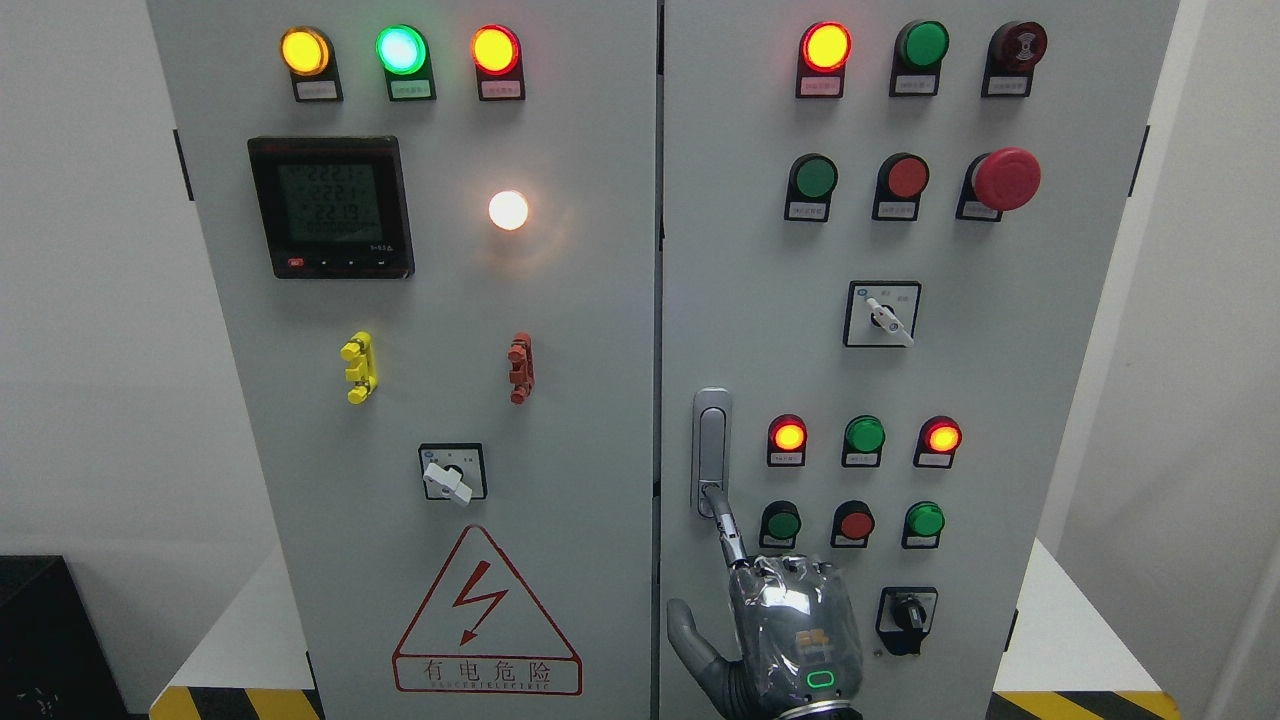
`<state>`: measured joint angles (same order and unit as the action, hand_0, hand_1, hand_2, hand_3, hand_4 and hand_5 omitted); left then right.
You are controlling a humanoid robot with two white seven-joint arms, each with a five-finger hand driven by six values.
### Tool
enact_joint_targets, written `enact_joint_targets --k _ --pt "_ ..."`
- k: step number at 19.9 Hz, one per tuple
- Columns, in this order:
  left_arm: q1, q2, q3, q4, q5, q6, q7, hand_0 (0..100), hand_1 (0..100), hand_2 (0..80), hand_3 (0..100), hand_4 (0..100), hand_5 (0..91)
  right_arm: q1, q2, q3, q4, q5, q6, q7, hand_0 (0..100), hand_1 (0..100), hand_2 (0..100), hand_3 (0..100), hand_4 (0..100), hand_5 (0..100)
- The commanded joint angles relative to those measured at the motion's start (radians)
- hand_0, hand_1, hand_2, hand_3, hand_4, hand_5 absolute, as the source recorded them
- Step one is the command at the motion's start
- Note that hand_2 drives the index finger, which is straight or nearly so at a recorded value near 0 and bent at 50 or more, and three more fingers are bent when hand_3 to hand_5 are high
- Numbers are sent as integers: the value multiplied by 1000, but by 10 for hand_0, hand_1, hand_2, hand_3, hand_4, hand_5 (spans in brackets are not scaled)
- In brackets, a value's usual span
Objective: Release door handle
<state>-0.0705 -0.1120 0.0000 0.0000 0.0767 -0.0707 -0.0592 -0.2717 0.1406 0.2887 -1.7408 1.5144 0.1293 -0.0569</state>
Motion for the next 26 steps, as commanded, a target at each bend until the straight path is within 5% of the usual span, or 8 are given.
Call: enact_joint_targets --k 1,26 --pt "0 0 -20 -17 0 2 1 0 0 25 84 12 0 2 2 7 20 0 -2 0 379 274 0 1000 999 992" --pt "0 0 -20 -17 0 2 1 0 0 24 82 10 0 25 2 4 10 -3 -2 -6 369 276 0 1000 999 993"
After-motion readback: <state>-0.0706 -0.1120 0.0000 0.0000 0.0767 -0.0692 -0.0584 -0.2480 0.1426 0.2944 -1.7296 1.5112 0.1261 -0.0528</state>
